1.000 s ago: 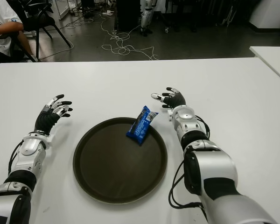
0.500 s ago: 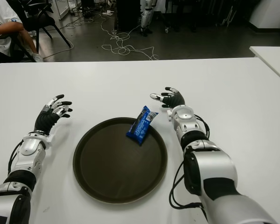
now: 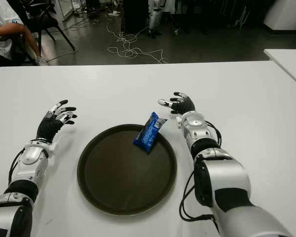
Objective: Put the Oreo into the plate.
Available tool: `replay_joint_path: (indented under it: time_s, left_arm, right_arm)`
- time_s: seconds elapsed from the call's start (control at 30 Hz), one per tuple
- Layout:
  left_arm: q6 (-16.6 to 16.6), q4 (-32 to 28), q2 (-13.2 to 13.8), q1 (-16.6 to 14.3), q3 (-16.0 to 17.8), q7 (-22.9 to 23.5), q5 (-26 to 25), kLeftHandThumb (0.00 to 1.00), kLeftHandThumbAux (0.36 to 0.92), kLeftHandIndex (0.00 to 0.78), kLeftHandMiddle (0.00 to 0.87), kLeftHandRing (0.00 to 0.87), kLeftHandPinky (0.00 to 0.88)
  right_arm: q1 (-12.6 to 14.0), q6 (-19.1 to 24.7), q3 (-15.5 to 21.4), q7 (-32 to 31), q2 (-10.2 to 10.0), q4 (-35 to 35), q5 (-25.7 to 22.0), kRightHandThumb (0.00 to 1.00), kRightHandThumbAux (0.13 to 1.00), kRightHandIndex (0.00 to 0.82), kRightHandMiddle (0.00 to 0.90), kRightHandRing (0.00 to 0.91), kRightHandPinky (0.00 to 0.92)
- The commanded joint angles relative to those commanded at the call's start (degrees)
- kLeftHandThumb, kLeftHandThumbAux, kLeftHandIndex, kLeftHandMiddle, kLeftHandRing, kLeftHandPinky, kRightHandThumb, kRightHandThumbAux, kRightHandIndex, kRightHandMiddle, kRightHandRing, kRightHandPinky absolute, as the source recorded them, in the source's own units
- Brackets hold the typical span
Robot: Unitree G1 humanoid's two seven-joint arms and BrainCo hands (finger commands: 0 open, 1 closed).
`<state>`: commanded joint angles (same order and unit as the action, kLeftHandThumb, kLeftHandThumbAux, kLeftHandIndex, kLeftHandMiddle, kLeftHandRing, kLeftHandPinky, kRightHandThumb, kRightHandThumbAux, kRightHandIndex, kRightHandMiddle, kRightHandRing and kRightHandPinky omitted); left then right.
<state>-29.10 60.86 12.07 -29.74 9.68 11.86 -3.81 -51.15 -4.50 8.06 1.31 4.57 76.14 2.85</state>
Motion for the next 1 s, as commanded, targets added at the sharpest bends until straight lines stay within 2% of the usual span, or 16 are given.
replay_joint_path:
  time_s: [0.33,0.83,1.0]
  left_arm:
    - [0.9,0.2,0.0,-0.3,0.3,0.4,-0.4,0.257,0.630,0.149,0.306,0.345,0.399]
    - [1.5,-0.3,0.0,-0.2,0.2,0.3,-0.4,0.263,0.625,0.151,0.309,0.349,0.400]
    - [1.3,-0.3,0.0,-0.2,0.1,0.5,-0.4,0.255,0.632,0.147,0.301,0.348,0.401]
  right_arm:
    - [0.0,-0.2,-0.7,0.0,0.2,0.1,0.9,0.000,0.805,0.209,0.280,0.321,0.376]
    - [0.2,-0.7,-1.1,0.5,0.1,0.0,1.7,0.000,0.804,0.205,0.276,0.317,0.385]
    - [0.2,-0.8,-1.5,0.5,0.1,0.0,2.0,0.000,0.792,0.196,0.266,0.301,0.355]
